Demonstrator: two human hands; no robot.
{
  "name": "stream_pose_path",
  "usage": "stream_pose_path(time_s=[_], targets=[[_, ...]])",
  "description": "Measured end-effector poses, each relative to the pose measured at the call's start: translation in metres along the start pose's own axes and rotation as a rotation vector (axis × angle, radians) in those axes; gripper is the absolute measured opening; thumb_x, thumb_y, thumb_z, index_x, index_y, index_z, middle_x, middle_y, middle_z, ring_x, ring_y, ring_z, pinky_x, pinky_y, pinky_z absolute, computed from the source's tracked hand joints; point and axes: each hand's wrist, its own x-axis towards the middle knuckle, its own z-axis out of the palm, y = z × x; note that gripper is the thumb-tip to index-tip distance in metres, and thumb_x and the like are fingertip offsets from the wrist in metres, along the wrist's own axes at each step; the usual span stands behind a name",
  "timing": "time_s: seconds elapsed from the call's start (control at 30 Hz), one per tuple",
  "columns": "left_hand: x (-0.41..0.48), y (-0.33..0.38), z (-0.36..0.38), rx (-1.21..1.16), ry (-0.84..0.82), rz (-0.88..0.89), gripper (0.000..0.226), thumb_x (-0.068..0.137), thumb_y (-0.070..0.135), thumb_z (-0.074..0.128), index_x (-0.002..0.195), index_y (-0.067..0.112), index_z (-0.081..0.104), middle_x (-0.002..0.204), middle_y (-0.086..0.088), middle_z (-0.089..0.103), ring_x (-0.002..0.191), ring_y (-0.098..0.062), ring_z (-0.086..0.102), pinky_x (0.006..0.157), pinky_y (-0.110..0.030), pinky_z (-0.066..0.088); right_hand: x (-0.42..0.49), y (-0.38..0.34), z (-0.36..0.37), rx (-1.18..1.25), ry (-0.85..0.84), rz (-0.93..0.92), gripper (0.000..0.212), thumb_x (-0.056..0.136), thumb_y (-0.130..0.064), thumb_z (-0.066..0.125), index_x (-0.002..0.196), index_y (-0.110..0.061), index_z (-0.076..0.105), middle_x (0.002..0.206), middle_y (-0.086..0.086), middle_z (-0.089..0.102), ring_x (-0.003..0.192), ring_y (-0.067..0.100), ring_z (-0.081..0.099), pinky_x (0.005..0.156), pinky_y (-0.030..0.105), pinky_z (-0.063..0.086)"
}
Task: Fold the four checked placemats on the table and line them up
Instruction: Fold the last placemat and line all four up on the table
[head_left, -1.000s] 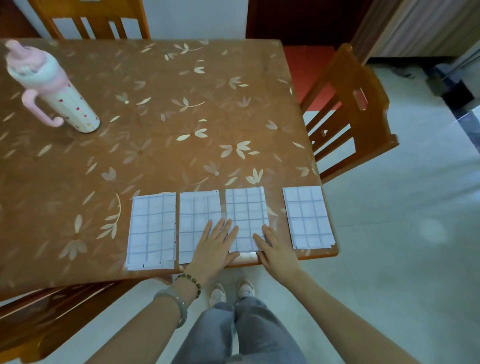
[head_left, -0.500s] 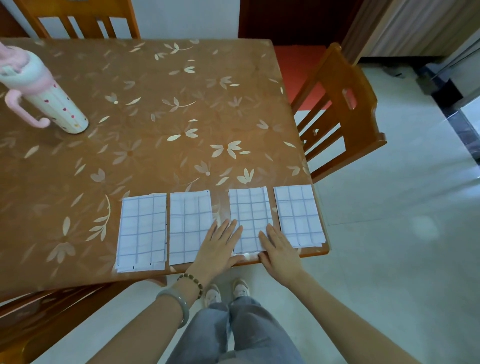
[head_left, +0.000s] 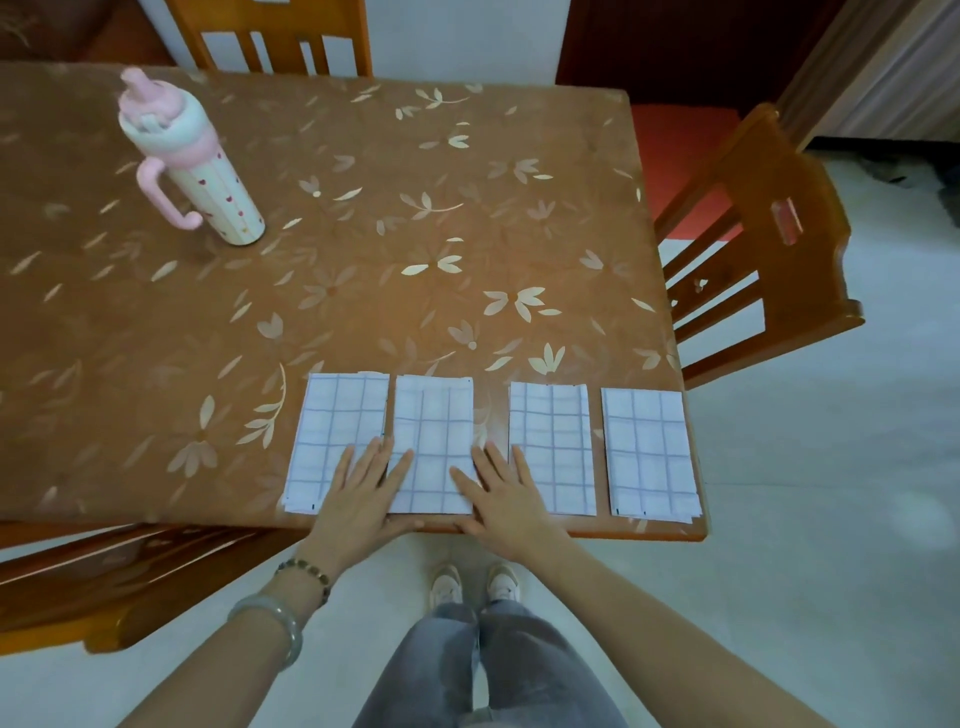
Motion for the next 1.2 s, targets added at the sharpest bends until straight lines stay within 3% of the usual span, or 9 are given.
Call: stream_pose_path(time_s=[0.2, 0.47, 0.57, 0.63, 0.73, 0.83, 0.93, 1.03, 1.2], targets=[[0.01, 0.007, 0.001, 0.056, -0.036, 0.017, 0.085, 0.085, 0.072, 0.022, 0.143, 0.013, 0.042, 0.147, -0.016, 0.042, 0.137, -0.033, 0.038, 0.115, -0.049, 0.005, -0.007, 0.011, 0.002, -0.015, -0.045, 0.015, 0.063, 0.098, -0.053, 0.028, 0.152, -0.025, 0.01, 0.16, 0.011, -0.003, 0.146, 0.029, -0.009, 0.106, 0.048, -0.022], [0.011, 0.016, -0.003, 0.046, -0.103, -0.002, 0.091, 0.087, 0.076, 0.009, 0.143, 0.013, 0.041, 0.147, -0.017, 0.043, 0.137, -0.034, 0.039, 0.116, -0.046, 0.002, -0.012, 0.015, 0.001, 0.029, -0.053, 0.045, 0.064, 0.098, -0.054, 0.026, 0.152, -0.024, 0.009, 0.159, 0.011, -0.007, 0.146, 0.028, -0.013, 0.108, 0.048, -0.02], [0.01, 0.016, -0.005, -0.05, 0.009, -0.004, 0.09, 0.084, 0.079, 0.025, 0.149, 0.016, 0.027, 0.155, -0.014, 0.029, 0.144, -0.03, 0.026, 0.118, -0.045, 0.006, -0.014, 0.009, -0.003, 0.177, 0.054, 0.031, 0.061, 0.098, -0.048, 0.03, 0.151, -0.019, 0.019, 0.159, 0.011, 0.006, 0.147, 0.027, -0.002, 0.117, 0.051, -0.008], [0.008, 0.011, -0.01, -0.245, 0.147, -0.111, 0.087, 0.084, 0.069, 0.049, 0.149, 0.018, 0.024, 0.157, -0.011, 0.024, 0.145, -0.028, 0.019, 0.119, -0.045, 0.013, -0.012, 0.002, -0.012, 0.475, 0.227, 0.07, 0.053, 0.097, -0.04, 0.036, 0.143, -0.014, 0.037, 0.154, 0.008, 0.027, 0.144, 0.023, 0.019, 0.119, 0.041, 0.012], [0.001, -0.014, -0.024, -0.569, 0.351, -0.501, 0.076, 0.085, 0.047, 0.065, 0.145, 0.014, 0.032, 0.15, -0.01, 0.034, 0.139, -0.028, 0.028, 0.114, -0.047, 0.028, 0.008, -0.016, -0.033, 1.087, 0.27, 0.345, 0.031, 0.095, -0.021, 0.05, 0.124, -0.011, 0.059, 0.127, 0.003, 0.057, 0.115, 0.014, 0.053, 0.101, 0.02, 0.037], [-0.007, -0.052, -0.029, -0.637, 0.34, -0.763, 0.061, 0.083, 0.038, 0.069, 0.133, 0.011, 0.047, 0.132, -0.012, 0.051, 0.123, -0.03, 0.041, 0.105, -0.049, 0.037, 0.042, -0.034, -0.048, 1.43, 0.208, 0.494, 0.022, 0.09, -0.006, 0.054, 0.109, -0.004, 0.066, 0.088, 0.006, 0.068, 0.077, 0.019, 0.064, 0.084, 0.033, 0.054], [-0.011, -0.08, -0.022, -0.735, 0.26, -0.882, 0.062, 0.077, 0.045, 0.071, 0.125, 0.008, 0.058, 0.123, -0.015, 0.061, 0.114, -0.033, 0.052, 0.098, -0.05, 0.045, 0.07, -0.053, -0.053, 1.442, 0.094, 0.571, 0.014, 0.084, -0.004, 0.059, 0.089, 0.0, 0.071, 0.067, 0.006, 0.066, 0.056, 0.022, 0.063, 0.073, 0.04, 0.059], [-0.009, -0.087, -0.024, -0.824, 0.302, -0.941, 0.053, 0.08, 0.027, 0.075, 0.123, 0.0, 0.061, 0.121, -0.018, 0.064, 0.113, -0.033, 0.057, 0.099, -0.042, 0.045, 0.088, -0.07, -0.053, 1.347, 0.028, 0.634, 0.016, 0.075, -0.009, 0.062, 0.063, 0.0, 0.069, 0.056, 0.013, 0.066, 0.047, 0.026, 0.063, 0.063, 0.041, 0.06], [0.004, -0.087, -0.031, -0.948, 0.295, -0.957, 0.032, 0.082, 0.016, 0.072, 0.11, 0.002, 0.067, 0.102, -0.012, 0.069, 0.084, -0.02, 0.059, 0.067, -0.022, 0.043, 0.105, -0.081, -0.05, 1.28, -0.057, 0.642, 0.019, 0.078, -0.011, 0.065, 0.07, 0.006, 0.069, 0.058, 0.013, 0.065, 0.043, 0.023, 0.058, 0.053, 0.032, 0.058]])
